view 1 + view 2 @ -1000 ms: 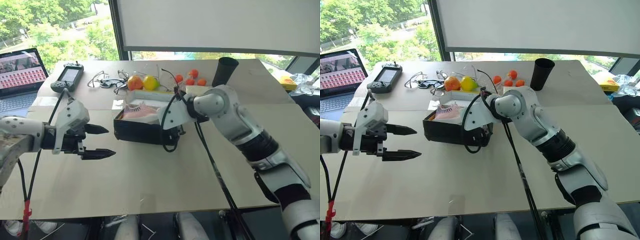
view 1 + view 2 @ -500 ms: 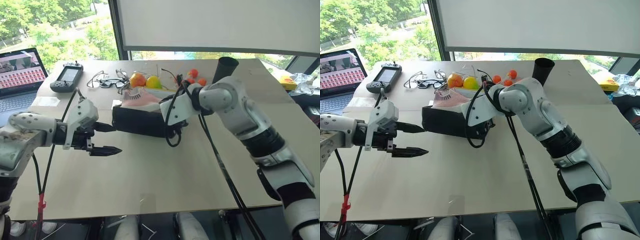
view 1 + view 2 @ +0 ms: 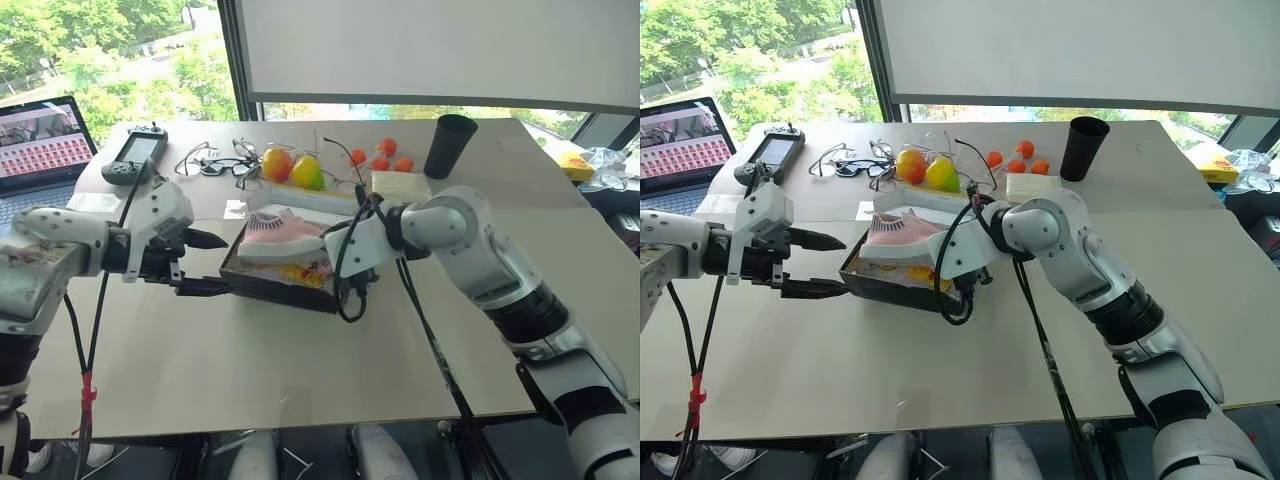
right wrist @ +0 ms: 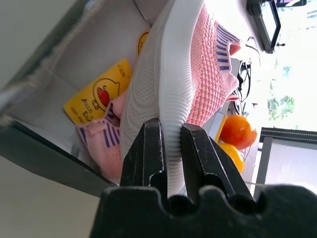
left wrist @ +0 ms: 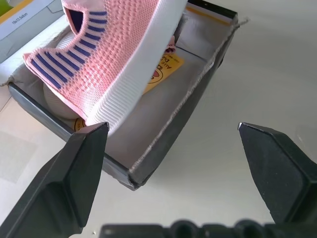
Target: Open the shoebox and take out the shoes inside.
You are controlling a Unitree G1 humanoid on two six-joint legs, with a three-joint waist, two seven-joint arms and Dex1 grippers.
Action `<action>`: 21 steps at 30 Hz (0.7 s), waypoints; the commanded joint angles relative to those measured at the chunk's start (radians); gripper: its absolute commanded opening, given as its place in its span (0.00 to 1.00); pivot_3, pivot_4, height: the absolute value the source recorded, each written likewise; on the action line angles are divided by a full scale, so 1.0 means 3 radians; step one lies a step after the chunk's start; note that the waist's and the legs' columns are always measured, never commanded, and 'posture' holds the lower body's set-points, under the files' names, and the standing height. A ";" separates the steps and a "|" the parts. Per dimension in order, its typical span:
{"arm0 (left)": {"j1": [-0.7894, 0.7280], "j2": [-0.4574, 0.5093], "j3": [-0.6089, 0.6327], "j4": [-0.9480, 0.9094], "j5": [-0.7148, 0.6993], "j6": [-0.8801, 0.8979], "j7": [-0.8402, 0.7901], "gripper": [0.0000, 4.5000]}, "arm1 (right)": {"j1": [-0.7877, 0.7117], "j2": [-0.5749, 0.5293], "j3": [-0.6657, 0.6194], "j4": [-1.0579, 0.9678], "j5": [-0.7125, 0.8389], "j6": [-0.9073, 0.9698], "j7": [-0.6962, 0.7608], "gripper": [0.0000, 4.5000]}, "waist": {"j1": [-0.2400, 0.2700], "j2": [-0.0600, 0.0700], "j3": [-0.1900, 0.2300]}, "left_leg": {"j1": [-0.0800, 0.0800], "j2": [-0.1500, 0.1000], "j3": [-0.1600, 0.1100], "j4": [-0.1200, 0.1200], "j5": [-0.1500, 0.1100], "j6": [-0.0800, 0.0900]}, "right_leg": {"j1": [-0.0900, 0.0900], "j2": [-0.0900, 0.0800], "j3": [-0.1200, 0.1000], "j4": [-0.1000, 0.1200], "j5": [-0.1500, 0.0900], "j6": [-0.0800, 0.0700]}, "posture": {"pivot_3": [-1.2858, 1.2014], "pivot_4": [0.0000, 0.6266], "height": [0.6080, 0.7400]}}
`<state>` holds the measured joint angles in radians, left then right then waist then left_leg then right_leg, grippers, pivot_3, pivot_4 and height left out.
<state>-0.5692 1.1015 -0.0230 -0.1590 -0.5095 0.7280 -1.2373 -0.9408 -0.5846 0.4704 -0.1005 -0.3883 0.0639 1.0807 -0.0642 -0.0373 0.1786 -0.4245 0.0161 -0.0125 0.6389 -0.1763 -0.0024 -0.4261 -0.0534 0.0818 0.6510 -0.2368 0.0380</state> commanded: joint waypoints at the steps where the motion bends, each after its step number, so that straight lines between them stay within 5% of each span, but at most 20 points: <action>1: -0.0091 0.0003 0.0032 -0.0012 0.0038 -0.0047 -0.0027 1.00 | -0.0120 0.0008 -0.0140 -0.0030 -0.0153 -0.0007 -0.0212 0.03 | 0.0003 0.0000 0.0000 | 0.0000 0.0000 0.0000 0.0000 0.0000 0.0000 | 0.0000 0.0000 0.0000 0.0000 0.0000 0.0000 | 0.52 0.24 0.87; 8: -0.0153 -0.0024 -0.0010 0.0059 0.0072 -0.0070 -0.0076 1.00 | -0.0231 -0.0032 -0.0341 0.0047 -0.0196 0.0037 -0.0403 0.03 | 0.0002 0.0000 0.0000 | -0.0001 0.0000 -0.0001 0.0000 0.0000 0.0000 | -0.0001 0.0000 0.0000 0.0000 0.0000 0.0000 | 0.52 0.24 0.87; 13: -0.0212 -0.0109 -0.0097 0.0167 0.0146 -0.0136 -0.0121 1.00 | -0.0348 -0.0234 -0.0850 0.0029 0.0463 0.0513 -0.0004 0.03 | 0.0035 -0.0001 0.0001 | -0.0002 -0.0001 -0.0002 0.0001 0.0000 0.0000 | 0.0000 -0.0001 -0.0001 0.0000 0.0000 0.0000 | 0.52 0.24 0.87; 15: -0.0246 -0.0156 -0.0135 0.0190 0.0167 -0.0151 -0.0144 1.00 | -0.0368 -0.0404 -0.1033 0.0084 0.0641 0.0588 0.0112 0.03 | 0.0061 -0.0001 0.0001 | -0.0002 -0.0001 -0.0005 0.0001 0.0000 0.0000 | 0.0002 0.0000 -0.0004 -0.0003 0.0000 0.0000 | 0.52 0.24 0.87; 21: -0.0300 -0.0227 -0.0187 0.0243 0.0220 -0.0196 -0.0175 1.00 | -0.0087 -0.1294 -0.0983 0.0780 -0.0027 -0.0333 -0.0434 0.03 | 0.0085 0.0000 0.0001 | -0.0002 -0.0005 -0.0004 0.0003 0.0000 0.0000 | 0.0005 -0.0004 -0.0006 -0.0005 -0.0001 0.0001 | 0.52 0.24 0.87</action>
<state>-0.6359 1.0302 -0.0936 -0.0832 -0.4551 0.6899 -1.2823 -0.9935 -0.9114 0.2030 0.0892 -0.3327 0.0604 1.0190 -0.0388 -0.0375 0.1789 -0.4253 0.0147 -0.0137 0.6399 -0.1764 -0.0023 -0.4246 -0.0547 0.0798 0.6491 -0.2373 0.0382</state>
